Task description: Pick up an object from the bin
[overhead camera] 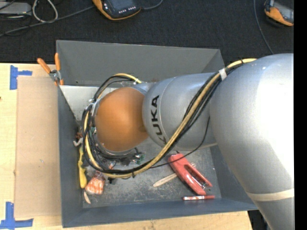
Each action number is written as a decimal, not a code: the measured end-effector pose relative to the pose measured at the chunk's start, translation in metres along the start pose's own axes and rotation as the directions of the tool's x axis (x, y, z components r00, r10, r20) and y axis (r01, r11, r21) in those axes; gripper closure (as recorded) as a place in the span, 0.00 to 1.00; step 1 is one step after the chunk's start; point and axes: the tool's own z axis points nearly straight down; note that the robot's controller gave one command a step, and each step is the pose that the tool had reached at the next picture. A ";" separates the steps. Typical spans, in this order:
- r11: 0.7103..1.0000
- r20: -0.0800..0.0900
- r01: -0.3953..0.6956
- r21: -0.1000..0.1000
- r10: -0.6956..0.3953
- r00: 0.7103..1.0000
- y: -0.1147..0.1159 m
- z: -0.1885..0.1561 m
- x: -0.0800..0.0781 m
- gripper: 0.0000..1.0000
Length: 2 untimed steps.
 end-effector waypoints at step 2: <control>1.000 0.001 -0.019 -0.001 0.019 1.000 -0.001 -0.109 -0.004 1.00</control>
Offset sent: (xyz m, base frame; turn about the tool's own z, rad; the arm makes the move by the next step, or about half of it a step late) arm -0.0012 -0.0036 0.0838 0.0008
